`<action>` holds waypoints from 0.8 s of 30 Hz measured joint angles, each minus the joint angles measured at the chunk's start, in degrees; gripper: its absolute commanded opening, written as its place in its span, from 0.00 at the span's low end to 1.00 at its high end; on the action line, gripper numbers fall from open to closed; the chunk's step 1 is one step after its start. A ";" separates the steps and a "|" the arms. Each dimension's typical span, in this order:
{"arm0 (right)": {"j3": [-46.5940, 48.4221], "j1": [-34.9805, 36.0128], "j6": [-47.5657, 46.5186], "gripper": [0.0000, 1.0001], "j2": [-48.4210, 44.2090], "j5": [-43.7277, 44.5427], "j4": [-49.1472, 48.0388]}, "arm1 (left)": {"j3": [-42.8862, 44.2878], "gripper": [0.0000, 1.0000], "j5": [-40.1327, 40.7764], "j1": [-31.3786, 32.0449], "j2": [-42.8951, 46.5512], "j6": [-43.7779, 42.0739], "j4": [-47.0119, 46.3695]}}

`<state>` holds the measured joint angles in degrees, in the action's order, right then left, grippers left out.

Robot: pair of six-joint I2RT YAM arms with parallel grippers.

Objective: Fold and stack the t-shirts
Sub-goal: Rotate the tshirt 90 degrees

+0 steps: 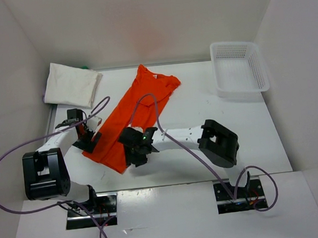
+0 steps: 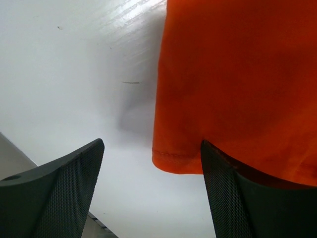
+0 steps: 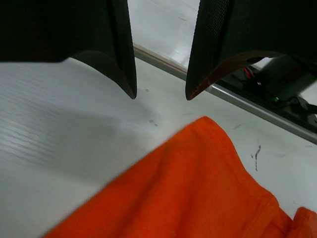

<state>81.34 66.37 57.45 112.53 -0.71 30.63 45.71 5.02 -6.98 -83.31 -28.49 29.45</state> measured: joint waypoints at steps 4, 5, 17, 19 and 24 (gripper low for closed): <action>3.54 0.20 3.52 0.56 4.57 -2.45 -1.60 | -1.40 0.86 -0.46 0.00 1.38 0.02 -0.42; 3.89 0.22 4.37 0.57 5.27 -3.08 -2.25 | -1.53 0.86 -0.52 0.00 1.62 0.02 -0.44; 3.74 -1.29 14.58 0.03 11.52 -12.24 -11.06 | -1.62 0.86 -1.51 0.00 4.07 -0.15 -0.94; 0.15 -2.27 17.07 0.00 10.62 -13.77 -14.53 | -1.62 0.86 -1.95 0.00 4.33 -0.37 -0.79; -10.34 -5.49 18.29 0.00 3.96 -13.81 -17.75 | -0.17 0.89 -3.37 0.24 4.35 -1.46 2.12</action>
<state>71.00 60.88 75.75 116.49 -14.52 12.88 45.54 1.65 -6.74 -78.96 -29.95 31.57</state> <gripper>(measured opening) 0.010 0.855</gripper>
